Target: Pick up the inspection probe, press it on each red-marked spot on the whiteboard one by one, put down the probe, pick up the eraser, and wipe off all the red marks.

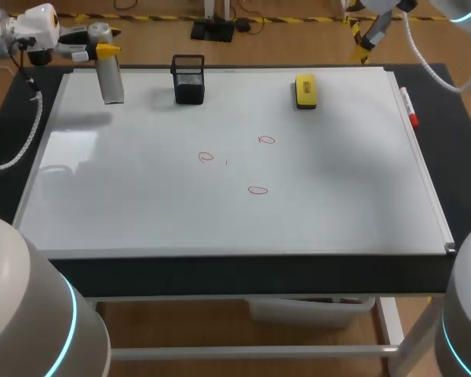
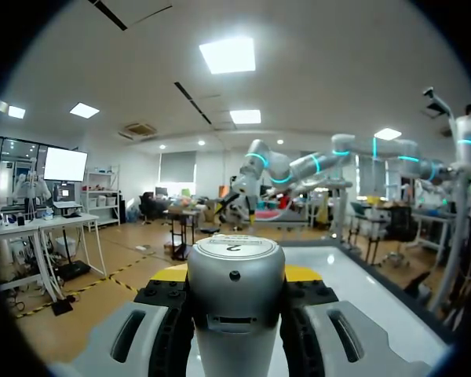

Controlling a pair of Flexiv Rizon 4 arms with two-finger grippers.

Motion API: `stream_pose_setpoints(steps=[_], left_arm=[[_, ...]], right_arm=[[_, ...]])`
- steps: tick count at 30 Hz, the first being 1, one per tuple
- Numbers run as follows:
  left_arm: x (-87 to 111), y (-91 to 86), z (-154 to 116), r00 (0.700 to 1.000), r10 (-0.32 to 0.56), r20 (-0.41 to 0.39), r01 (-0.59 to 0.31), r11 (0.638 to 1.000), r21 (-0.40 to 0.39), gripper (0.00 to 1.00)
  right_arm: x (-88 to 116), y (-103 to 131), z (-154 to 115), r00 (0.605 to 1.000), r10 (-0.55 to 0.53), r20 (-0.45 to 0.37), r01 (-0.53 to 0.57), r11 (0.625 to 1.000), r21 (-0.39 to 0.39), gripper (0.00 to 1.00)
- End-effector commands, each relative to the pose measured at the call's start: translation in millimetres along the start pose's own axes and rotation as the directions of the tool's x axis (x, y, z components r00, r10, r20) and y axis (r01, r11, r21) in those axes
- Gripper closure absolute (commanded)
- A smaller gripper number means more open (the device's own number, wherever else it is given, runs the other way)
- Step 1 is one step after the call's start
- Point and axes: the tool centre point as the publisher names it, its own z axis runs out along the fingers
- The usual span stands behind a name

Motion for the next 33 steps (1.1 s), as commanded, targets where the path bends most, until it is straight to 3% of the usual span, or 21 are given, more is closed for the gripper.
stream_pose_setpoints(steps=[1,15,19,24,33], left_arm=[[2.4,-2.1,0.9,1.000,0.003,0.006,-0.003,1.000,-0.003,1.00],[2.4,-2.1,0.9,1.000,0.003,0.006,-0.003,1.000,-0.003,1.00],[2.4,-2.1,0.9,1.000,0.003,0.006,-0.003,1.000,-0.003,1.00],[2.4,-2.1,0.9,1.000,0.003,0.006,-0.003,1.000,-0.003,1.00],[2.4,-2.1,0.9,1.000,0.003,0.006,-0.003,1.000,-0.003,1.00]], right_arm=[[-6.2,4.6,8.5,0.975,-0.027,-0.222,0.037,0.998,0.042,0.00],[-1.8,13.0,30.0,0.929,-0.243,-0.281,0.273,0.959,0.072,0.00],[-0.2,15.1,33.7,0.915,-0.323,-0.242,0.344,0.938,0.047,0.00],[2.8,19.7,38.0,0.907,-0.373,-0.193,0.383,0.924,0.012,0.00],[4.6,23.1,39.4,0.905,-0.379,-0.191,0.388,0.922,0.007,0.00]])
